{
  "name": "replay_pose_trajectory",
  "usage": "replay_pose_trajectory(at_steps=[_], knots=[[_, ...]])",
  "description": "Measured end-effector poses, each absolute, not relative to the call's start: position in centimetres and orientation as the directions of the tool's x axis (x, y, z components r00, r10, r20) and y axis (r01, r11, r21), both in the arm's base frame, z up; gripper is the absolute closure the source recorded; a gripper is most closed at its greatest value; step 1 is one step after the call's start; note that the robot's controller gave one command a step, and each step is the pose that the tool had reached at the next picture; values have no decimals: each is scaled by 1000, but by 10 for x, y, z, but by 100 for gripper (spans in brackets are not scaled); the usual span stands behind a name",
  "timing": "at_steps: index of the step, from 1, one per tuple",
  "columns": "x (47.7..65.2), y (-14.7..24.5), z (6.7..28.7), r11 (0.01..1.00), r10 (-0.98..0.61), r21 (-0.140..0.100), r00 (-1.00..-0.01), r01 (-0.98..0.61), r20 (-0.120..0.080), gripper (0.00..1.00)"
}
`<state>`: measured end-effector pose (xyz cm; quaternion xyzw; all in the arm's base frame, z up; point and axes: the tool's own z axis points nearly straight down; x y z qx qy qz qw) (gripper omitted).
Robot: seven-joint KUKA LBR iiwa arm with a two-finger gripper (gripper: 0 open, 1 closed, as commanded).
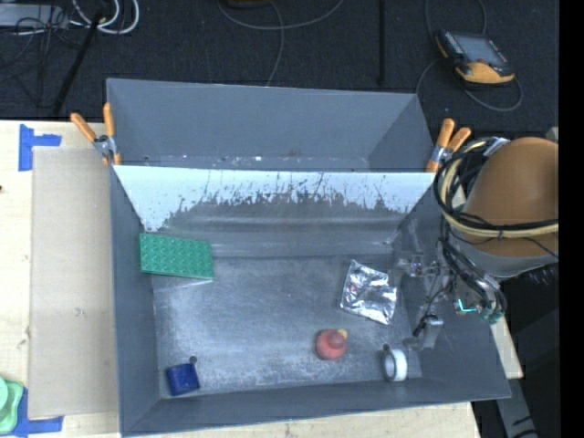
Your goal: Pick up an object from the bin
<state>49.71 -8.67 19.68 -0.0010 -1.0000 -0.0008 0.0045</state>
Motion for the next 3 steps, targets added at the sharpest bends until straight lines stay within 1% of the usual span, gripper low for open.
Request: replay_pose_trajectory(at_steps=[1, 2, 3], knots=[[479, -58, 66, 999, 33, 1, -999, 33, 1, 0], [480, -15, 72, 942, -334, -5, -942, -334, -15, 0], [482, -14, 72, 942, -337, -7, -941, -337, -19, 0]])
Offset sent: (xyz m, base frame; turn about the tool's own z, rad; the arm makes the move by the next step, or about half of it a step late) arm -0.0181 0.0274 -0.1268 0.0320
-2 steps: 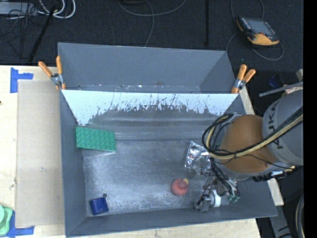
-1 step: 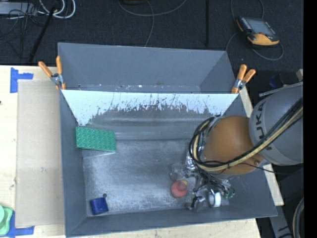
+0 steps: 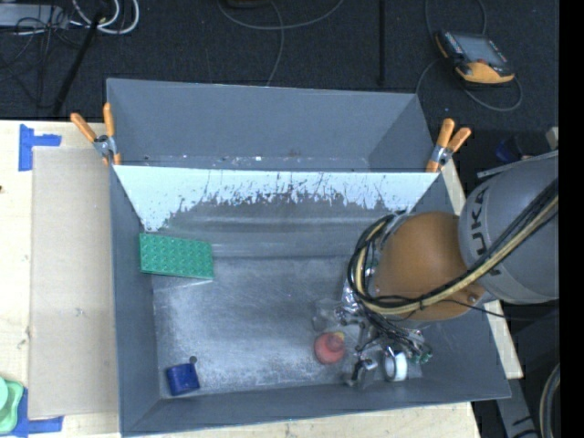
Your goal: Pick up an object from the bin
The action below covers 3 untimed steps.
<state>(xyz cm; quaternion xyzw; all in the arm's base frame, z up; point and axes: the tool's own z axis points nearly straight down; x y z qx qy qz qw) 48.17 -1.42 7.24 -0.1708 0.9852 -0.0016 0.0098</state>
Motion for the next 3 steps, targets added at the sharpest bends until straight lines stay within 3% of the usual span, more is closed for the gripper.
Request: replay_pose_trajectory(at_steps=[2, 3], knots=[[484, -13, 73, 938, -347, -8, -938, -347, -23, 0], [483, -13, 73, 937, -348, -8, -937, -348, -21, 100]])
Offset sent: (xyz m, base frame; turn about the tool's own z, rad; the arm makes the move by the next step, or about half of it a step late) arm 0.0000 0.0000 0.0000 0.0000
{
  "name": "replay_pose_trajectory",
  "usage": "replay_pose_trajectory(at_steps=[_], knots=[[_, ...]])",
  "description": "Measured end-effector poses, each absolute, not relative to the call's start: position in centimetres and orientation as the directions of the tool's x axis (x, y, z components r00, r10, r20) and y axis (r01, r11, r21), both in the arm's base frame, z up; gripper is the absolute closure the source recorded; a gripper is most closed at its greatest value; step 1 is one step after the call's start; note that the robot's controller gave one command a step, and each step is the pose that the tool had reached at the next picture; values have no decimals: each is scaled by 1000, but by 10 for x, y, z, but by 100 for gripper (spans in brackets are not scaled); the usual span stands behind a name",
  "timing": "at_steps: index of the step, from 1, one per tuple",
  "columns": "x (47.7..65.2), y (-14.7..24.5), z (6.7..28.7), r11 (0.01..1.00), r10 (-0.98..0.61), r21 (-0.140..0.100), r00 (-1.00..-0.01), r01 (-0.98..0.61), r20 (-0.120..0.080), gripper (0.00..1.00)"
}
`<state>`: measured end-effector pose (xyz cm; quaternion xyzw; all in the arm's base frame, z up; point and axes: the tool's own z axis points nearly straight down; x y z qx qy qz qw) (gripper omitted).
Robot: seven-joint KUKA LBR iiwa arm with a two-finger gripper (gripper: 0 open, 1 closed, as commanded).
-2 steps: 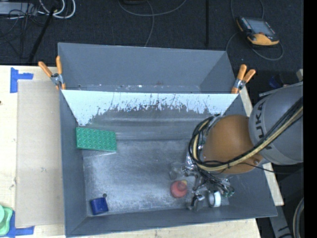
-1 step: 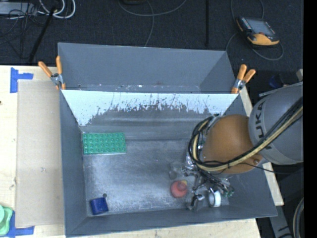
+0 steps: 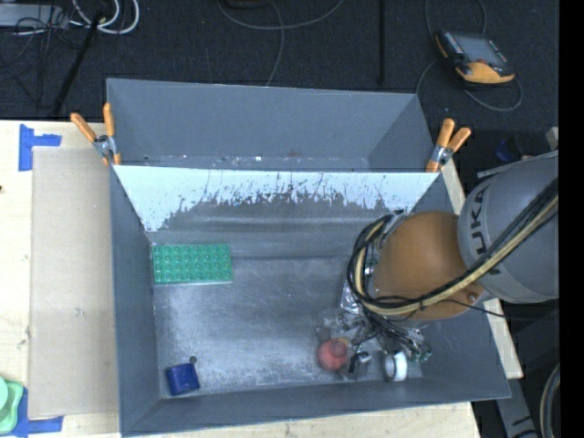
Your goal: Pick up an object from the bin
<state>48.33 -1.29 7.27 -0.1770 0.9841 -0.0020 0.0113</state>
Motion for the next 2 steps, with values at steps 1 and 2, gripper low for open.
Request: replay_pose_trajectory(at_steps=[1, 2], knots=[[485, -12, 138, 938, -347, -2, -938, -347, -4, 100], [486, -11, 173, 939, -345, -1, -939, -345, -3, 100]])
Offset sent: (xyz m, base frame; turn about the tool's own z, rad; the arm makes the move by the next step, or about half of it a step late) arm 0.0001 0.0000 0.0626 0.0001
